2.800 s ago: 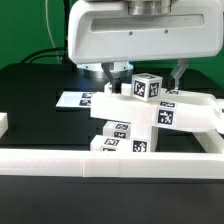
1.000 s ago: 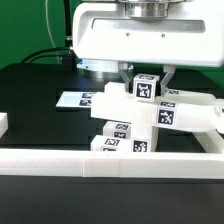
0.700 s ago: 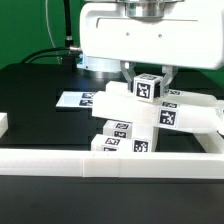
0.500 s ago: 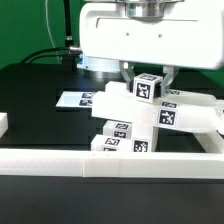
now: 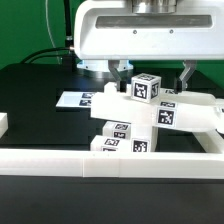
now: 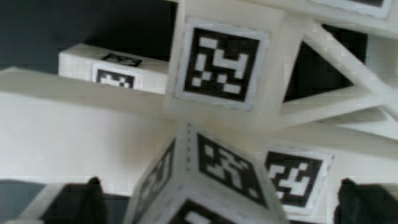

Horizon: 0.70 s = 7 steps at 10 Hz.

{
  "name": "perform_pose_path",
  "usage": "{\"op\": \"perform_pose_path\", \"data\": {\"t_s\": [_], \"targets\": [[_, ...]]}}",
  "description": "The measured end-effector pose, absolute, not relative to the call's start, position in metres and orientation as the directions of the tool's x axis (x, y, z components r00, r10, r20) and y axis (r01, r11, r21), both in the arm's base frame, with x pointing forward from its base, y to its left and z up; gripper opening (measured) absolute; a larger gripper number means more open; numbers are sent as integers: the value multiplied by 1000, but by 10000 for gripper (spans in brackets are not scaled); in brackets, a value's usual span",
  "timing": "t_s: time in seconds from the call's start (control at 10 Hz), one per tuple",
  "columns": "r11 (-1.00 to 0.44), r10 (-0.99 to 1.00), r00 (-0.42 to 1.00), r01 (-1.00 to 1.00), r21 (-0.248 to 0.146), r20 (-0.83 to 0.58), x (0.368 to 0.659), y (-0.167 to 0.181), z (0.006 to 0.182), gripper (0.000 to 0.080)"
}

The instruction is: Assemble chair

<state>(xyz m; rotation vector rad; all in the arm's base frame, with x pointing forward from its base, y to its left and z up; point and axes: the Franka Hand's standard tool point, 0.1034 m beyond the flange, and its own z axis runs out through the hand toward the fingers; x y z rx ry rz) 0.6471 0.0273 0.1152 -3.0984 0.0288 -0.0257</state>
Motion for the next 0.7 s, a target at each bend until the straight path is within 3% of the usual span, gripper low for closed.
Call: {"op": "perform_pose_path", "data": {"t_s": [0.7], "targets": [[-890,456,890,456,-23,26,646,18,113,649]]}}
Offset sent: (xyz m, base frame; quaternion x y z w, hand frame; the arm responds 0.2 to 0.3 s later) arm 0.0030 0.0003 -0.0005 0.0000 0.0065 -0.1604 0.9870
